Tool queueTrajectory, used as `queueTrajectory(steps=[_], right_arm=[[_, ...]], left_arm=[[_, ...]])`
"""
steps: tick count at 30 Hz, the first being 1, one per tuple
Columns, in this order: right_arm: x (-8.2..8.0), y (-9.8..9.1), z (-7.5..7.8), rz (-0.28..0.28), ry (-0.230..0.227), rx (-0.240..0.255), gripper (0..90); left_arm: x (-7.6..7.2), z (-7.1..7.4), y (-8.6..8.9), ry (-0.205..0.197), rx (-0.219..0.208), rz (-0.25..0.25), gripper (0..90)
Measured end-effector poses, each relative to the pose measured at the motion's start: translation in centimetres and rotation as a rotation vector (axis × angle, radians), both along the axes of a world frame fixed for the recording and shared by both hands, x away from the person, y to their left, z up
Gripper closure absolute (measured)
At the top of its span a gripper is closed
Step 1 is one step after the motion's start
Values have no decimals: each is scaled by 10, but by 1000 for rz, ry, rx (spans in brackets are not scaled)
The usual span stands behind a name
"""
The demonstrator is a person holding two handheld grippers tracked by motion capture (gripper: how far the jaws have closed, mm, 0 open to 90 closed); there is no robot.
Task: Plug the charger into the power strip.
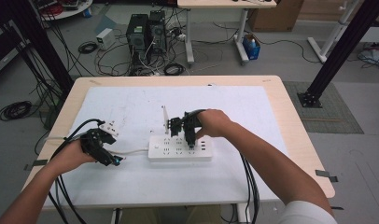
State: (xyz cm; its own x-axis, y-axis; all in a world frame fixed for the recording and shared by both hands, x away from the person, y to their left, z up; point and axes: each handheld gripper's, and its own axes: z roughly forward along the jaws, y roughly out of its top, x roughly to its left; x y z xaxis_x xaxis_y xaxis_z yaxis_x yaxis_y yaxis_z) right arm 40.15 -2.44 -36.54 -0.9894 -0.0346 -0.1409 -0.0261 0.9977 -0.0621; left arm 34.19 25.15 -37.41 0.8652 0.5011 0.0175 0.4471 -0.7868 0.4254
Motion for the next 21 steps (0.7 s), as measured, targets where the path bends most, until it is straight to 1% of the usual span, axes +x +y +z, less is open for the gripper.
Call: queueTrajectory(steps=[2,3,4,5,6,8,9,11,12,13,14,15,16,17,18,19,20,21], right_arm=[[3,-2,0,-1,15,18,630],[9,-3,1,-13,49,22,630],[15,-3,1,-29,87,25,630],[19,-2,1,-30,107,30,630],[16,-1,0,-25,91,19,630],[3,2,-2,-6,18,-18,630],[4,-1,-2,-8,20,0,630],[16,-5,-2,-36,91,32,630],[22,-6,-2,-41,120,40,630],[21,-4,-3,-52,122,37,629],[18,-2,-3,-51,99,18,625],[14,-2,-4,-46,74,16,628],[14,-2,-4,-46,74,16,628],[12,-3,-4,-33,64,26,628],[16,-5,-4,-53,94,43,628],[21,-6,-4,-63,121,49,628],[23,-6,-5,-44,127,52,628],[21,-5,-5,-50,118,50,628]], left_arm=[[-1,0,1,-7,-1,5,204],[-1,1,1,-10,1,4,204],[-3,0,2,-10,-10,20,204],[-2,1,3,-11,1,11,204],[-4,0,3,-13,-4,16,204],[-5,-1,3,-16,-4,21,204],[-5,-2,3,-20,-7,21,204],[-5,-2,2,-21,-4,17,204],[-6,-2,2,-21,-6,17,205],[-6,-2,3,-21,-3,13,204],[-6,-3,3,-21,-3,16,204],[-6,-4,3,-20,-2,17,204],[-6,-4,3,-20,-2,17,204],[-4,-5,3,-17,-3,14,204],[-5,-6,3,-17,-8,19,204],[-5,-6,3,-16,-10,21,204],[-4,-6,4,-15,-7,16,204],[-4,-7,4,-13,-16,27,204]])
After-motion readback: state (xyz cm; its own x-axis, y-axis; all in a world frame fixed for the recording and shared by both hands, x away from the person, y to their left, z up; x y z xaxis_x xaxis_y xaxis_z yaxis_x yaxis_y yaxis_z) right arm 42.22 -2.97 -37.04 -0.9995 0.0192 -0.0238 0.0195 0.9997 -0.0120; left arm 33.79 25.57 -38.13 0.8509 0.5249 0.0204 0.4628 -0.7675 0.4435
